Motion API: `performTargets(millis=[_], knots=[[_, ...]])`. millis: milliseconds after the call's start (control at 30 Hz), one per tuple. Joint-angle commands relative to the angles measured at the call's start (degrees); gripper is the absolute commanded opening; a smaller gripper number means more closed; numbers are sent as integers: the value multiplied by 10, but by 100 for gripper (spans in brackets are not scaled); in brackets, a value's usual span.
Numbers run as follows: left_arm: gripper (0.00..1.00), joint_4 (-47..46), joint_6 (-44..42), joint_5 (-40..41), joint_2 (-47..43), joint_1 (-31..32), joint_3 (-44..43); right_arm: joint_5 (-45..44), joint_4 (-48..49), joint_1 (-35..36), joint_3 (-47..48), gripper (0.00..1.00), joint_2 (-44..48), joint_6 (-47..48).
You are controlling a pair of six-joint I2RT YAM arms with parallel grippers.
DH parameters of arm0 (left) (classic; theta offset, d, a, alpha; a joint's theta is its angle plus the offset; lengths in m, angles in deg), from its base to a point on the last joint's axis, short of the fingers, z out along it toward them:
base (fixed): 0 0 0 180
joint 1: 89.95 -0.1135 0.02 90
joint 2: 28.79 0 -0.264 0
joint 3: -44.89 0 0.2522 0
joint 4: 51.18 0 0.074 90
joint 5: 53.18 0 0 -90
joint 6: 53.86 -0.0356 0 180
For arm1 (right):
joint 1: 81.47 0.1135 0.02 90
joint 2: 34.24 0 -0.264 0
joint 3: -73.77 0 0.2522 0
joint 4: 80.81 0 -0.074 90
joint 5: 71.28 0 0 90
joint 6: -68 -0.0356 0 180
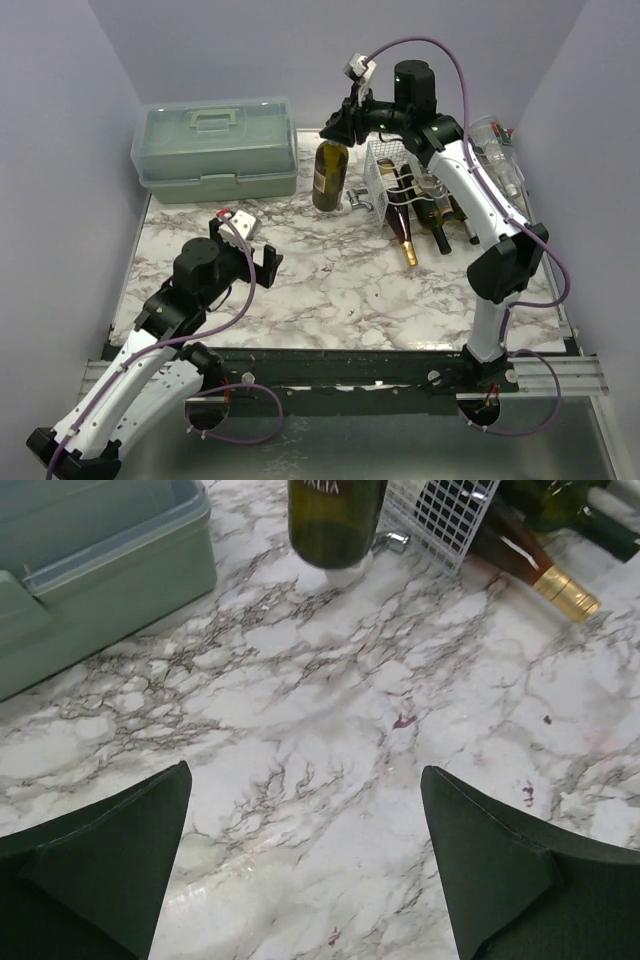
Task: Take the wine bottle off the wine rack
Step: Place the wine bottle at the center of the board.
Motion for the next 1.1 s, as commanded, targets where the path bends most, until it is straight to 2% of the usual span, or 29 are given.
performTargets(millis=[0, 367, 900, 1067], knots=[[99, -33, -39, 37, -31, -11, 51, -58, 38, 1, 79, 0, -39, -17], [99, -42, -47, 68, -80, -21, 79, -150, 73, 2, 191, 0, -155, -17], [99, -47, -49, 56, -71, -34, 81, -211, 107, 11, 224, 1, -240, -13], [99, -47, -49, 50, -73, -37, 80, -222, 111, 15, 218, 15, -245, -10]])
